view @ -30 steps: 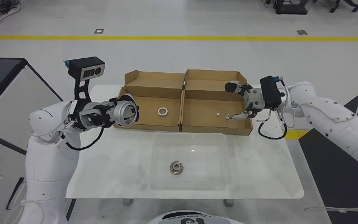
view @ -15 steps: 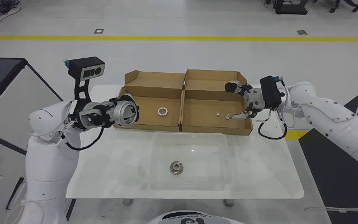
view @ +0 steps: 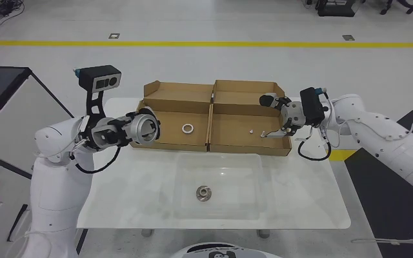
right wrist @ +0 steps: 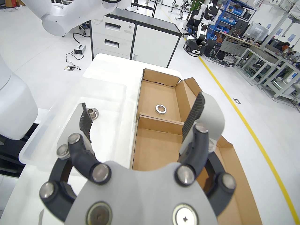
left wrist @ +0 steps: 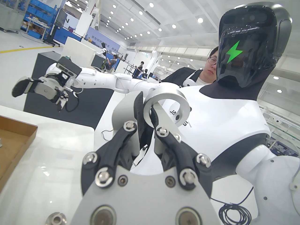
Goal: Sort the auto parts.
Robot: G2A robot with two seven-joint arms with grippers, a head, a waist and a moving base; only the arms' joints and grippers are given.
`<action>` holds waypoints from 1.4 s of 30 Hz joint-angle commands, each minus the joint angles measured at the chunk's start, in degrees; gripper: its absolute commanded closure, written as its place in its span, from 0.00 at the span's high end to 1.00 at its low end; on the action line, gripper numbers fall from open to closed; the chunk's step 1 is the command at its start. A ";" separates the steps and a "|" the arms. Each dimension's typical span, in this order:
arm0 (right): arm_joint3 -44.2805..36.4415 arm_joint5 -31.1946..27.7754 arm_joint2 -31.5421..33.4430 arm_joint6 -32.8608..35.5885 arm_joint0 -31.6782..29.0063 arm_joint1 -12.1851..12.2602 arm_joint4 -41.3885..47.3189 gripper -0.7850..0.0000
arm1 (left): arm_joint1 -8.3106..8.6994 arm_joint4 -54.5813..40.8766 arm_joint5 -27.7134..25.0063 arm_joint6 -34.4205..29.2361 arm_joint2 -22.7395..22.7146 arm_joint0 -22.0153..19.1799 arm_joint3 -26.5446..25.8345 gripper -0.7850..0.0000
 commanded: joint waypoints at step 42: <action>0.00 0.00 0.00 0.00 0.00 0.00 0.00 1.00 | -0.17 -8.14 -2.83 -1.12 -2.41 4.97 -3.16 0.00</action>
